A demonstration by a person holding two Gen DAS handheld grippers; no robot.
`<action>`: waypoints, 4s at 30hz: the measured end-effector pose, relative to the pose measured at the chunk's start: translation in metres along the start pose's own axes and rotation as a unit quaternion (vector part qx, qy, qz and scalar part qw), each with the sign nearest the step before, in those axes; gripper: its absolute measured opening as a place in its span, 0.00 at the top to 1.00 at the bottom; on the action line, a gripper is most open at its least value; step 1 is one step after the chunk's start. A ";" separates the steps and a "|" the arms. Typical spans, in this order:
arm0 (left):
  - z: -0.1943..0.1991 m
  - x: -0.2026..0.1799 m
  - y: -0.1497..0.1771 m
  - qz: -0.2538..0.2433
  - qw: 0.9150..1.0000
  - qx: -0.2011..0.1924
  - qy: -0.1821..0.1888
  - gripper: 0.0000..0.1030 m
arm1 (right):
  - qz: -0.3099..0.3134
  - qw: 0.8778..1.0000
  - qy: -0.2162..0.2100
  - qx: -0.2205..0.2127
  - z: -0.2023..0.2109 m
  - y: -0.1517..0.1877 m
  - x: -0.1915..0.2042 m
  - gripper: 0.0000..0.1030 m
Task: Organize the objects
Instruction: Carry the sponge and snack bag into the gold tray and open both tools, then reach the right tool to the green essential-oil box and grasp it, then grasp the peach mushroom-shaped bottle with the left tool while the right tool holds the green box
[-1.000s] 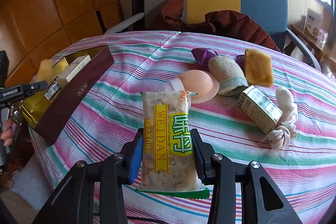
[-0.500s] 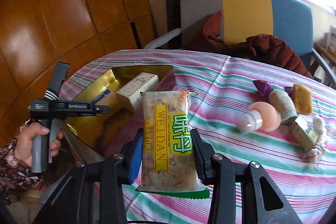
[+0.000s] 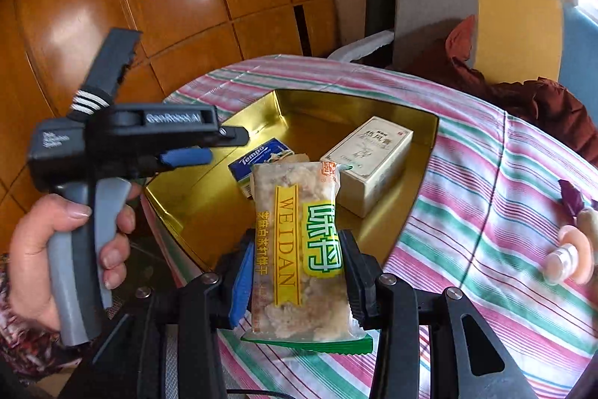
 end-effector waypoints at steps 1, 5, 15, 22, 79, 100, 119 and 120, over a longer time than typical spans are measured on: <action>0.000 0.004 -0.001 0.008 1.000 0.000 0.000 0.45 | 0.000 1.000 0.002 0.007 -0.006 -0.001 0.001 0.58; -0.001 0.011 -0.002 0.020 1.000 0.004 0.002 0.45 | 0.001 1.000 0.012 0.027 -0.026 -0.004 -0.001 0.58; -0.003 0.000 0.001 -0.001 1.000 0.006 0.013 0.45 | 0.014 0.998 0.054 0.016 -0.034 -0.006 -0.005 0.37; -0.004 -0.007 0.008 -0.010 1.000 0.013 0.022 0.45 | 0.013 0.997 0.070 -0.031 0.001 0.000 -0.011 0.33; 0.035 -0.191 0.186 -0.349 0.912 0.074 0.203 0.44 | -0.087 0.960 0.268 -0.010 0.143 0.068 -0.313 0.24; -0.008 -0.276 0.179 -0.400 0.897 0.074 0.172 0.34 | -0.272 0.947 0.170 0.029 0.136 0.096 -0.335 0.68; -0.077 -0.383 0.183 -0.519 0.841 0.054 0.142 0.22 | -0.311 0.940 0.139 0.032 0.139 0.099 -0.340 0.68; -0.078 -0.383 0.184 -0.515 0.844 0.053 0.144 0.23 | -0.311 0.940 0.139 0.032 0.139 0.099 -0.340 0.68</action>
Point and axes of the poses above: each gripper's, at about its wrist camera, not at the fingertips, and z roughly against the way its jaws point, x to its left, y to its underside, the point moved 3 cm from there along -z, roughly the way its jaws point, and after that the axes turned 9 degrees about -y, right-handed, at the moved point
